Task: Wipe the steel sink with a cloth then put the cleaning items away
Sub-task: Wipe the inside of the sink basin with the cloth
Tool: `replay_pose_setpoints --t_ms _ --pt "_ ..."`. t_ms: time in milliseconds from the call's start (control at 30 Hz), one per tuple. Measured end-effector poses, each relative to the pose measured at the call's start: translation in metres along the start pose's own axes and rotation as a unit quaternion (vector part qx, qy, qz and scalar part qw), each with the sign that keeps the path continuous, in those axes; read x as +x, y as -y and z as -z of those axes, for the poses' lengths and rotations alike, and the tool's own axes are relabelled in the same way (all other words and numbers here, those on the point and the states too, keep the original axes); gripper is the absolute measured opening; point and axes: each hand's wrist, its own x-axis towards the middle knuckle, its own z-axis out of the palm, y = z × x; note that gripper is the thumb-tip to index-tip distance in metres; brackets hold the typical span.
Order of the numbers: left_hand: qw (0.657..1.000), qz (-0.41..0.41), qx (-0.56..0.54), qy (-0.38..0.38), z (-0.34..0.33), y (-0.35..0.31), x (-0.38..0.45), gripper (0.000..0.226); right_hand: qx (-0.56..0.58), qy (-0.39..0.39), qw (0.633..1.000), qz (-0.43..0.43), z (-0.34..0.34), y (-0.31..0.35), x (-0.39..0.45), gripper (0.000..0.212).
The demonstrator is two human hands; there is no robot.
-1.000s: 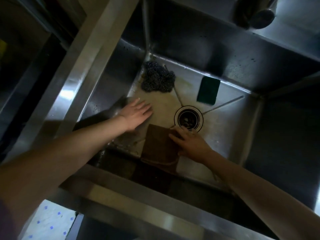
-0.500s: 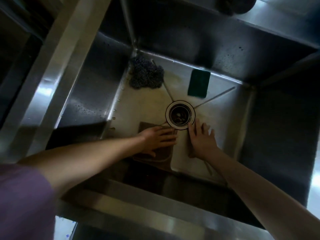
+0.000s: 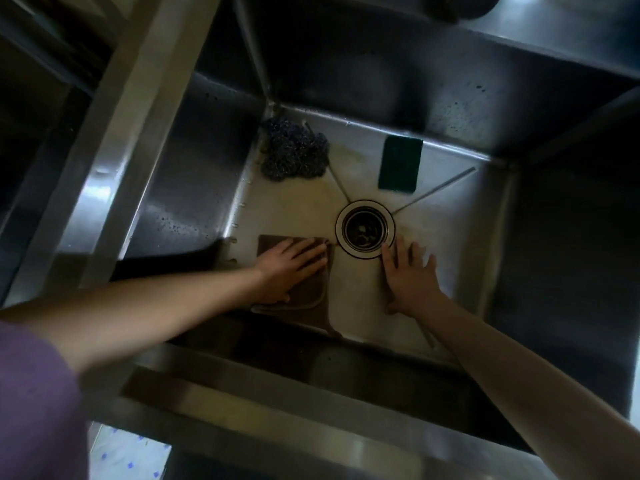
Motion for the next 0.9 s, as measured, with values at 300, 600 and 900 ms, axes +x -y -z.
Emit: replay_pose_setpoints --t_ms 300,600,900 --pt "0.945 0.215 -0.241 0.053 0.014 -0.043 0.01 0.098 0.015 -0.009 1.0 0.015 0.001 -0.001 -0.001 0.125" --pt "0.928 0.235 -0.283 0.061 0.017 -0.023 0.019 0.101 0.031 0.023 0.999 0.028 0.008 0.012 0.005 0.131" --pt "0.982 0.123 -0.135 0.045 -0.001 0.016 0.001 0.108 0.061 0.0 0.997 0.038 -0.002 0.007 0.006 0.132"
